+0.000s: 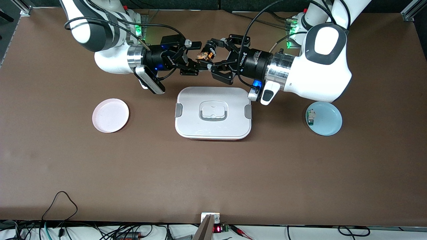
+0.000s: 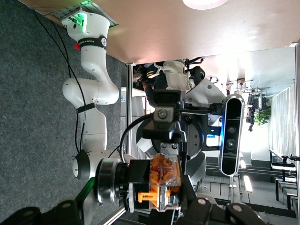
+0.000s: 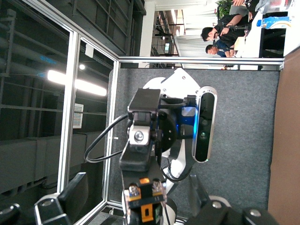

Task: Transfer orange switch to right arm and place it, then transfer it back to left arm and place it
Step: 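Close the right gripper on the switch held by the left gripper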

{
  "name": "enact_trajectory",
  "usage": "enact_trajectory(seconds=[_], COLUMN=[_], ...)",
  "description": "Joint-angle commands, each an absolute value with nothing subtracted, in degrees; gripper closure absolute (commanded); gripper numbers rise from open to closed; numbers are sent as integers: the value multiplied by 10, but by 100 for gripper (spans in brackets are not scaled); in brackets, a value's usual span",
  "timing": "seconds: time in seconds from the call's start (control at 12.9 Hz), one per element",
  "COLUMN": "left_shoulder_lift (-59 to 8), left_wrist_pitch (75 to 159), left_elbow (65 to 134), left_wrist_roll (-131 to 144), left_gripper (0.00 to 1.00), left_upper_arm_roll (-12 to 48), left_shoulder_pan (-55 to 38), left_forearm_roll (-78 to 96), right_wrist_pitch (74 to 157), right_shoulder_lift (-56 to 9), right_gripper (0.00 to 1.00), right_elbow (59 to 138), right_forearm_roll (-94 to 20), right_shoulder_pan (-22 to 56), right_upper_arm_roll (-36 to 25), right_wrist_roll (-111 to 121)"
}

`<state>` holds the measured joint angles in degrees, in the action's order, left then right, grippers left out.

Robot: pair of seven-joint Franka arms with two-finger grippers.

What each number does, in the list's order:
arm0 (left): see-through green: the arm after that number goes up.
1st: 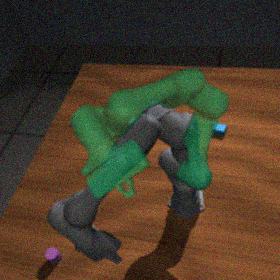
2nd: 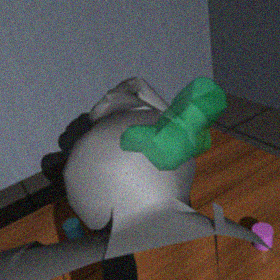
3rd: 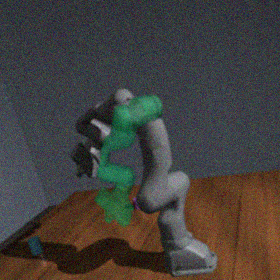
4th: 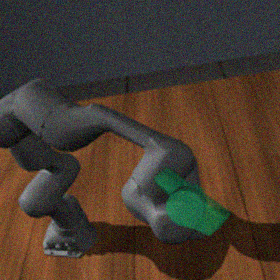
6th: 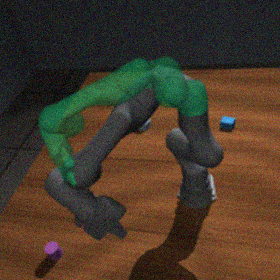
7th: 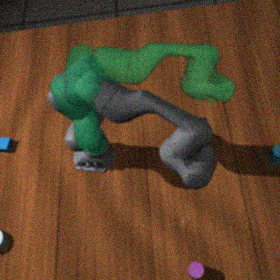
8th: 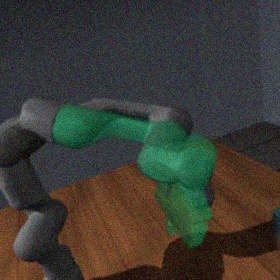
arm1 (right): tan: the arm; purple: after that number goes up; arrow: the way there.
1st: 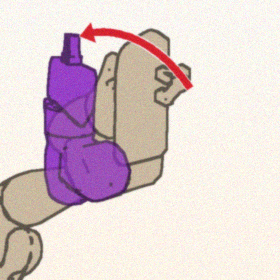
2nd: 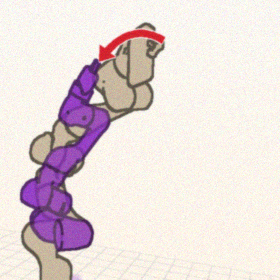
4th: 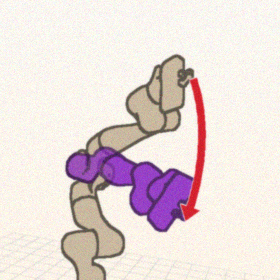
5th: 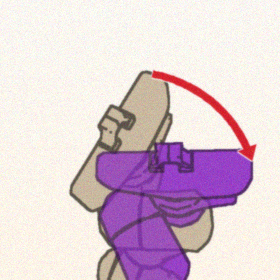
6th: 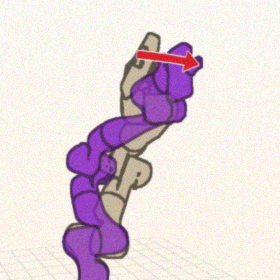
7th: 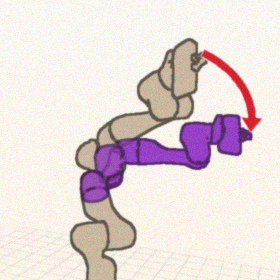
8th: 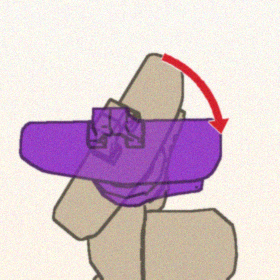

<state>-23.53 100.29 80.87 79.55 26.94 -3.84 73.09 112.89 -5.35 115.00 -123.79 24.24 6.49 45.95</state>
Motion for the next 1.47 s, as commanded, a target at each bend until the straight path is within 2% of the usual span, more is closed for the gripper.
enact_trajectory(seconds=[0.0, 0.23, 0.39, 0.54, 0.93, 1.08, 1.16, 1.24, 1.39], left_shoulder_lift=[-240, -240, -240, -240, -240, -240, -242, -244, -246], left_wrist_pitch=[1002, 1002, 1002, 1001, 1001, 1001, 1001, 998, 998], left_elbow=[796, 796, 796, 796, 796, 796, 796, 796, 796], left_wrist_roll=[805, 805, 805, 805, 805, 805, 813, 820, 822], left_gripper=[94, 94, 94, 94, 94, 90, 71, 2, 0], left_upper_arm_roll=[272, 272, 272, 272, 272, 272, 272, 270, 271], left_shoulder_pan=[-38, -38, -37, -38, -38, -37, -37, -33, -31], left_forearm_roll=[745, 745, 745, 745, 745, 746, 758, 760, 758], right_wrist_pitch=[1136, 1136, 1136, 1136, 1136, 1137, 1136, 1137, 1136], right_shoulder_lift=[-46, -45, -42, -37, -37, -37, -37, -37, -37], right_gripper=[12, 27, 47, 63, 68, 68, 68, 68, 68], right_elbow=[1158, 1158, 1158, 1156, 1157, 1157, 1156, 1157, 1157], right_forearm_roll=[-1251, -1251, -1251, -1251, -1251, -1251, -1251, -1250, -1249], right_shoulder_pan=[244, 243, 243, 241, 239, 238, 238, 238, 238], right_upper_arm_roll=[71, 71, 71, 71, 71, 71, 71, 71, 71], right_wrist_roll=[475, 486, 486, 486, 486, 486, 486, 487, 487])
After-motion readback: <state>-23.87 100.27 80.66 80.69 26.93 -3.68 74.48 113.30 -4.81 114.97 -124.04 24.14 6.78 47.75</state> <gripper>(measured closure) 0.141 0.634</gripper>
